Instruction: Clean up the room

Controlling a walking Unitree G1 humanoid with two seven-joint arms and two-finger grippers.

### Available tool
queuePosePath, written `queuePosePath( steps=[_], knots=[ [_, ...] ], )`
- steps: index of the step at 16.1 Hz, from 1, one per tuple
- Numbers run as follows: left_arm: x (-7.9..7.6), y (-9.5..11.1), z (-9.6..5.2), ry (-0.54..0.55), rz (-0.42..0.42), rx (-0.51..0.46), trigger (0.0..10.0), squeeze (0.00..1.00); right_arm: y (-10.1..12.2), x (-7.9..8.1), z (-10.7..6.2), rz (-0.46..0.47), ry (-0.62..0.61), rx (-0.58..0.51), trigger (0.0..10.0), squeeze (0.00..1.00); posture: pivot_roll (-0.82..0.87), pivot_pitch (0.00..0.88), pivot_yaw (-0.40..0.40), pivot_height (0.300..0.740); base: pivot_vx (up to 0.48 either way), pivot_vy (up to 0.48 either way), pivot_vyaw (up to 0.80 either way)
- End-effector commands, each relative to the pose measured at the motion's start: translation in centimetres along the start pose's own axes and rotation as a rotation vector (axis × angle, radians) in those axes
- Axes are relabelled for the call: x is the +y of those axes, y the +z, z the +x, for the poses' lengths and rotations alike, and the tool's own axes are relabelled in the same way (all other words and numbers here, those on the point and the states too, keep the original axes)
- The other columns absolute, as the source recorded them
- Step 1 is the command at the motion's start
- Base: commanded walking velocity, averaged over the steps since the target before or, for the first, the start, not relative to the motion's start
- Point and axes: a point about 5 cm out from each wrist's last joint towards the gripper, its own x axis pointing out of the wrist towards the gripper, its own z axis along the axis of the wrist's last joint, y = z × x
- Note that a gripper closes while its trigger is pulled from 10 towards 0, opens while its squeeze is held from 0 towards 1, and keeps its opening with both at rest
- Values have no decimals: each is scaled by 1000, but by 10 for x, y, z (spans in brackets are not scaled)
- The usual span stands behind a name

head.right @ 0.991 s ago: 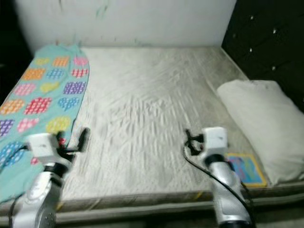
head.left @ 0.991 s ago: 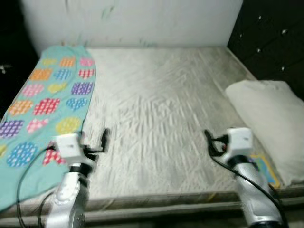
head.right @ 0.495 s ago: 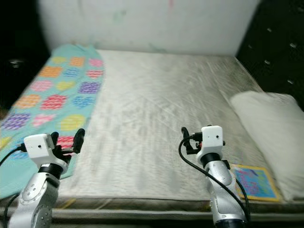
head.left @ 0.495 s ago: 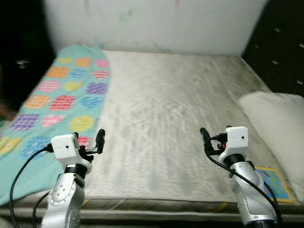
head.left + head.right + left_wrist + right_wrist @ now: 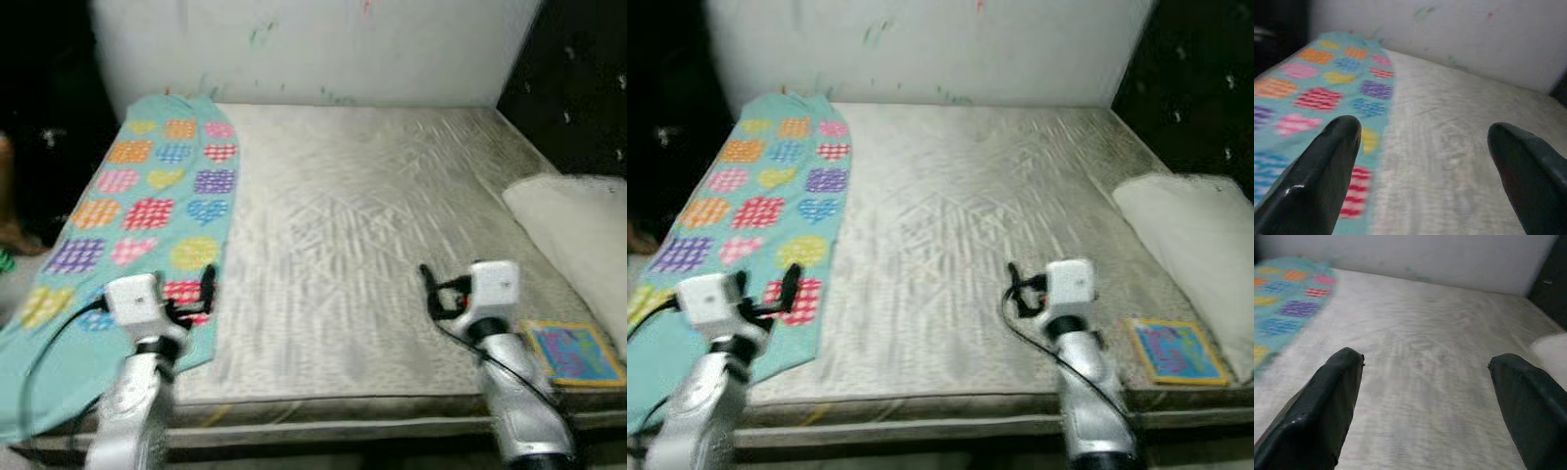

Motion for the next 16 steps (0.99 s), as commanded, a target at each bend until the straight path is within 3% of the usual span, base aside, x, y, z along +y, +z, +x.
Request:
queuePosePath(
  steps=[1,16],
  knots=[
    [-2,2,2,0,-2,-7,10000,0,3,-3,0,-19,1,-11,10000,0,-25,31,-20,740,0,480,0],
    [-1,4,6,3,17,-11,10000,0,4,3,3,-43,27,-26,10000,0,-20,26,-13,740,0,448,0]
  ],
)
